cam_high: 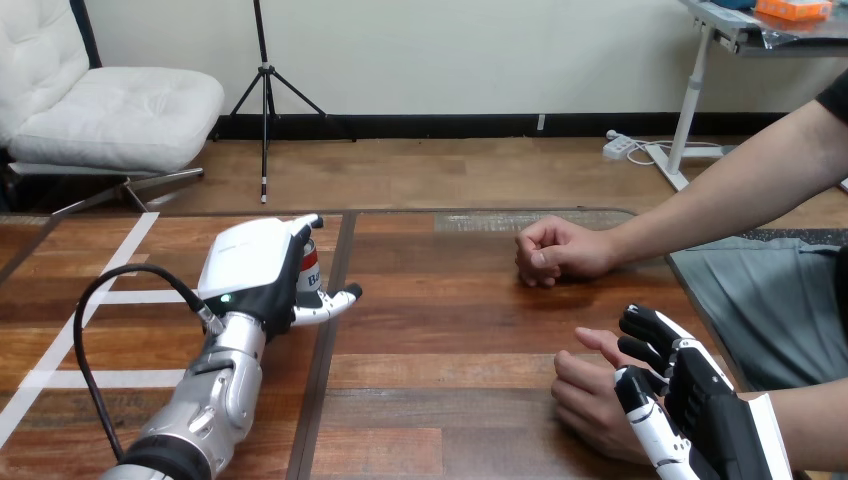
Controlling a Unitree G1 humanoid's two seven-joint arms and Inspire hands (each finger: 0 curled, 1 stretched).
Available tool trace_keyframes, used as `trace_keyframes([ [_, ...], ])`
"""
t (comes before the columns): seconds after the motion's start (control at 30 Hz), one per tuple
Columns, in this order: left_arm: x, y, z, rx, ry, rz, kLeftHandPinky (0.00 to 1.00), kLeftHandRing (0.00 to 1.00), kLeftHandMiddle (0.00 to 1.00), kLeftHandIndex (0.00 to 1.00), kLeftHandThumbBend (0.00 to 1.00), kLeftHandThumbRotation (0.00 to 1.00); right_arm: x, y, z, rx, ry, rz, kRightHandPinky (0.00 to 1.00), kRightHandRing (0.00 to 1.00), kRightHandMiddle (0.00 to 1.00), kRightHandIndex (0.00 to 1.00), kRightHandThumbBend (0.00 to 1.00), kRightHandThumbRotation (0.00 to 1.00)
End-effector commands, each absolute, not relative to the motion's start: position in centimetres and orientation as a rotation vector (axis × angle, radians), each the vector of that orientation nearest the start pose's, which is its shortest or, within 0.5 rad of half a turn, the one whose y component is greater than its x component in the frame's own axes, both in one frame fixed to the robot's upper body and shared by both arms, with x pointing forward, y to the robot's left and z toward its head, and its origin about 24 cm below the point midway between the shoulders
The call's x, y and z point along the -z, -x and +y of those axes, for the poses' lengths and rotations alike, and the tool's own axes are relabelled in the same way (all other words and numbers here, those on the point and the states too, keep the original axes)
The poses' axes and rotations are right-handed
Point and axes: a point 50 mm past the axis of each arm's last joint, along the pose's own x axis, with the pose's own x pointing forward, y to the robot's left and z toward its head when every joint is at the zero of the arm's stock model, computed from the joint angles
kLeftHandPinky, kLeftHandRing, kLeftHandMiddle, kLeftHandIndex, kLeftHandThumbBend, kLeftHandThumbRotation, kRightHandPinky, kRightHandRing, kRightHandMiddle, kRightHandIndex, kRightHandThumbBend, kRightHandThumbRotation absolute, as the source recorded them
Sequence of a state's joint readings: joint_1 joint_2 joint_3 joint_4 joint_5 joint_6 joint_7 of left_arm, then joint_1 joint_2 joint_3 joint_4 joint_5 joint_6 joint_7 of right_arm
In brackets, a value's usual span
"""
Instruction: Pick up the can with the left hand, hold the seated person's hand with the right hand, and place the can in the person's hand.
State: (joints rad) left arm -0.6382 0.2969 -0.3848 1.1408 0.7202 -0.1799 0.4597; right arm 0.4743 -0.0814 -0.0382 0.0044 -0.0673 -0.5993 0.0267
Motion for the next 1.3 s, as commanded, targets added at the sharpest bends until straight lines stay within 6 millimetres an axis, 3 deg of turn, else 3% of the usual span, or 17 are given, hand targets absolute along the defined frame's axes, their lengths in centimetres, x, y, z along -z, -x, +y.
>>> trace_keyframes([
  [0.0,-2.84,-35.53,17.01,0.03,-1.291,-0.074,0.77,0.85,0.86,0.85,0.67,0.5,-2.01,-14.88,-18.48,0.043,0.195,-0.198,0.76,0.83,0.85,0.83,0.54,0.63],
  [0.53,-2.75,-35.71,16.74,0.044,-1.35,-0.052,0.77,0.84,0.86,0.85,0.69,0.44,-2.1,-14.89,-18.52,0.047,0.177,-0.195,0.76,0.82,0.85,0.83,0.54,0.62],
  [0.67,-2.77,-35.79,16.71,0.054,-1.373,-0.046,0.79,0.86,0.88,0.87,0.66,0.47,-2.08,-14.88,-18.51,0.049,0.171,-0.194,0.76,0.82,0.85,0.83,0.54,0.62],
  [1.27,-2.88,-36.13,16.86,0.096,-1.351,0.024,0.78,0.84,0.86,0.85,0.73,0.28,-1.97,-14.99,-18.55,0.05,0.176,-0.191,0.76,0.82,0.85,0.83,0.55,0.62],
])
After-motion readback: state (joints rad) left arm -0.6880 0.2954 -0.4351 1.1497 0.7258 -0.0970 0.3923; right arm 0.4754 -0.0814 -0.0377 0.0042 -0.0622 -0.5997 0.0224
